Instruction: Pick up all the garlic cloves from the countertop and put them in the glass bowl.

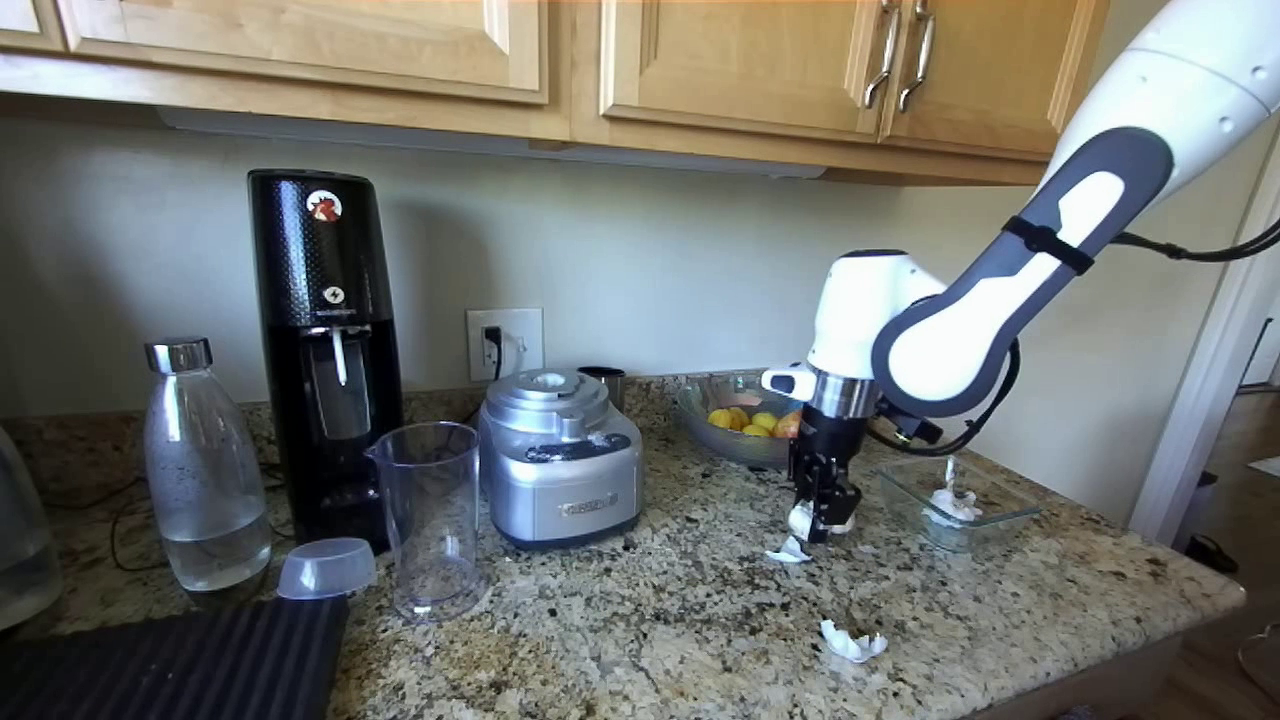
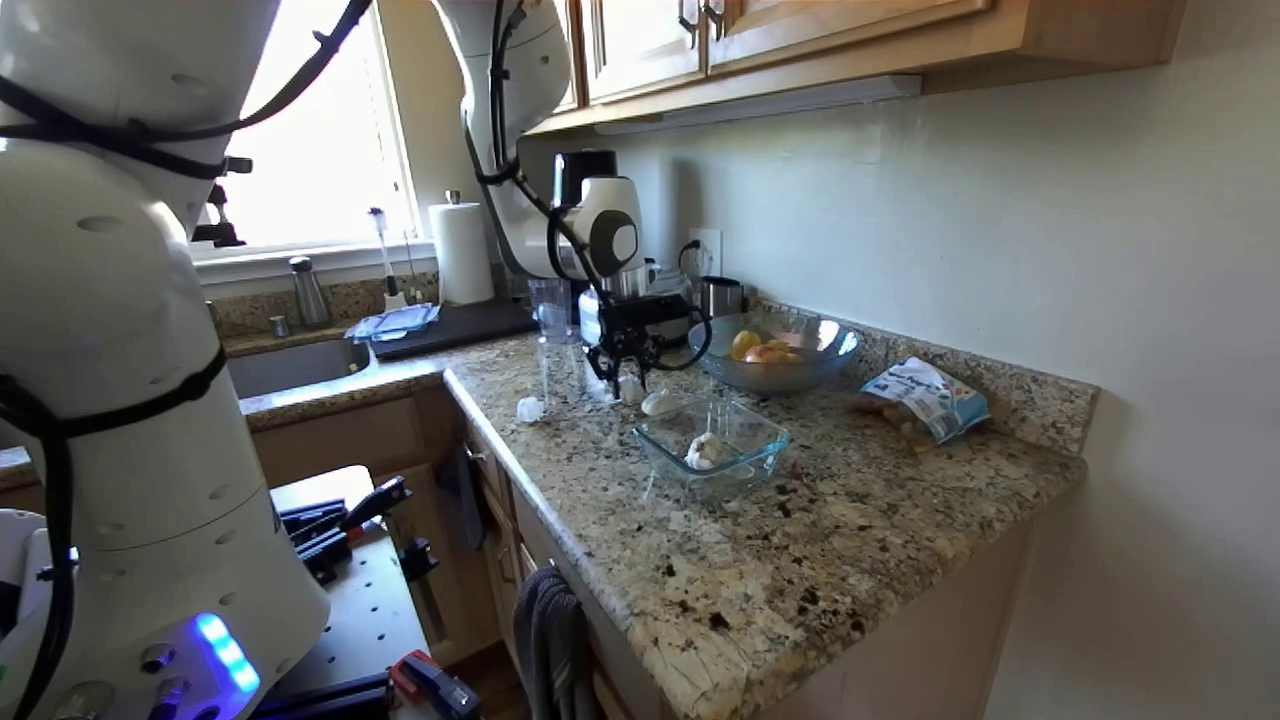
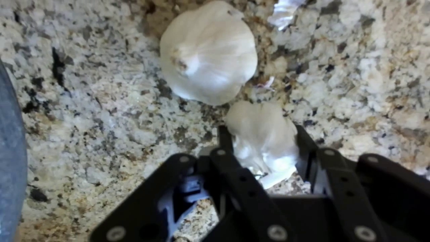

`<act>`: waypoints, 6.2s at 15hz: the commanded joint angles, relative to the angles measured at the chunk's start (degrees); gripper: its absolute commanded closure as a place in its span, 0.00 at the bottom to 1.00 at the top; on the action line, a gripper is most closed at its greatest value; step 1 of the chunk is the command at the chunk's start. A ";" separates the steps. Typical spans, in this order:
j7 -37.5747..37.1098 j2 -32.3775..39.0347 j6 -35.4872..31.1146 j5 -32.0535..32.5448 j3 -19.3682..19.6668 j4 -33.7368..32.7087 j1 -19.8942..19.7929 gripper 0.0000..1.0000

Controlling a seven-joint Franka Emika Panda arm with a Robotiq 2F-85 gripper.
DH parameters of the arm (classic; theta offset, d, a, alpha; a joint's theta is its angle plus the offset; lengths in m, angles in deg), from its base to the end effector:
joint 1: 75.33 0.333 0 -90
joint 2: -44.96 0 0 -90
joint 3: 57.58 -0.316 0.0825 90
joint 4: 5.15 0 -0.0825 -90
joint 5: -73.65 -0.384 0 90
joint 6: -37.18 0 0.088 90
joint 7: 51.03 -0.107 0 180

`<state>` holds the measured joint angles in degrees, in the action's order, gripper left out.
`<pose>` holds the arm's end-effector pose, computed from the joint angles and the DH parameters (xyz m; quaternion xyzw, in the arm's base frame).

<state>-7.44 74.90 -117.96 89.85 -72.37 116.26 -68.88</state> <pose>0.5390 0.2207 0.1775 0.7816 0.6220 0.0465 0.0111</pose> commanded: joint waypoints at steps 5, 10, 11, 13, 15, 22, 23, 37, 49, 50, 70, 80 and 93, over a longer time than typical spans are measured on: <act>-1.37 -14.29 11.59 -15.01 -2.23 4.61 -4.27 0.79; -11.83 -19.83 9.38 -13.42 4.00 7.19 -3.47 0.79; -13.98 -20.47 9.64 -13.11 5.11 7.67 -3.61 0.79; -18.36 -21.36 9.06 -12.44 7.30 8.80 -3.93 0.79; -23.59 -21.53 8.36 -10.94 9.55 10.02 -3.86 0.79; -42.93 -18.53 4.46 -6.54 14.81 12.33 -3.30 0.79; -45.73 -17.69 3.29 -5.43 15.44 12.42 -3.00 0.79; -53.50 -14.77 -1.64 -4.71 17.11 14.40 -0.40 0.21; -39.65 -22.70 -3.92 -11.07 8.46 16.99 0.11 0.00; -36.52 -21.79 -3.79 -12.56 7.26 16.28 0.09 0.00; -23.36 -0.39 -7.49 -5.10 6.23 2.63 -0.90 0.00; -22.79 3.05 -7.28 -5.58 5.16 0.06 -2.50 0.47; -25.29 -11.83 2.84 -13.33 2.93 7.03 -4.76 0.62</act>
<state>-31.74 70.88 -116.87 78.45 -69.06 117.71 -72.37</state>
